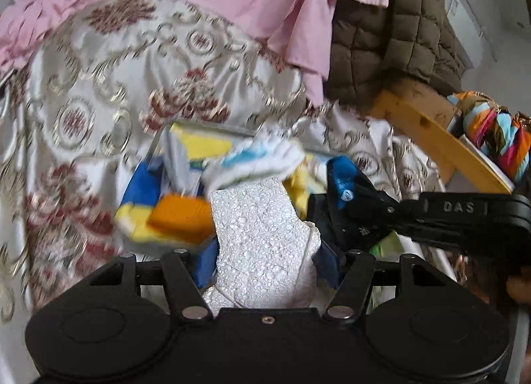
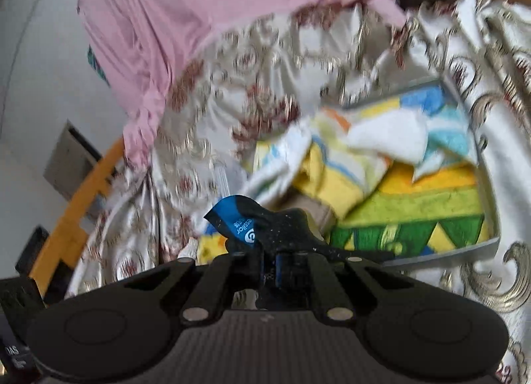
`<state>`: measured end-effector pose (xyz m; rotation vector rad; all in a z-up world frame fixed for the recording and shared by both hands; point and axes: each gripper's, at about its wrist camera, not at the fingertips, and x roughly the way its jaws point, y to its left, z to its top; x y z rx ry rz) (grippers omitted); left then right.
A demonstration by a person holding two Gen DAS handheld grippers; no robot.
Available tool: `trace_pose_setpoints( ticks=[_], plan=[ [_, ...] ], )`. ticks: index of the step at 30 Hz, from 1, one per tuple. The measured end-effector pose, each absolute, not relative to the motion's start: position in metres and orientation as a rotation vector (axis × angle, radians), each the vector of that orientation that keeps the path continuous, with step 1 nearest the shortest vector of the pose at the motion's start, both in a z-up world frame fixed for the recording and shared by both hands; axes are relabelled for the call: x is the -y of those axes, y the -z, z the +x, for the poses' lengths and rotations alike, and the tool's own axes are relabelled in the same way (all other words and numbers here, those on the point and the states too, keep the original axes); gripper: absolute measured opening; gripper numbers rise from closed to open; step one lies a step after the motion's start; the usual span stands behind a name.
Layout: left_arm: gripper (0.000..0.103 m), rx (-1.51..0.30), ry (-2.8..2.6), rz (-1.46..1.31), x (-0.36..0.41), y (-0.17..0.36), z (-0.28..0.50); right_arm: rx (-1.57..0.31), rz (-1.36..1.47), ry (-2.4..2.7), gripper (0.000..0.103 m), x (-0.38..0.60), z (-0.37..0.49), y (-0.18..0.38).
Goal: Organize soft objects
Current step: 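Lift and carry the black cloth and white sheet over the tray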
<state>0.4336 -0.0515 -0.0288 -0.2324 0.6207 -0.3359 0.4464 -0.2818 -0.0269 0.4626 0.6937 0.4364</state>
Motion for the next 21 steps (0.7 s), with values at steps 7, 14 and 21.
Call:
trace_pose_setpoints(
  ticks=[7,14,21],
  plan=[
    [0.064,-0.52,0.387,-0.311,0.071,0.039,0.476,-0.481,0.554,-0.268,0.007,0.305,0.44,0.019],
    [0.064,-0.538,0.395,-0.278,0.094,0.068,0.508,-0.428,0.618,-0.117,0.009,0.323,0.452,0.03],
    [0.064,-0.597,0.425,-0.17,0.113,0.09,0.516,-0.549,0.589,-0.051,0.009,0.313,0.482,0.049]
  ],
)
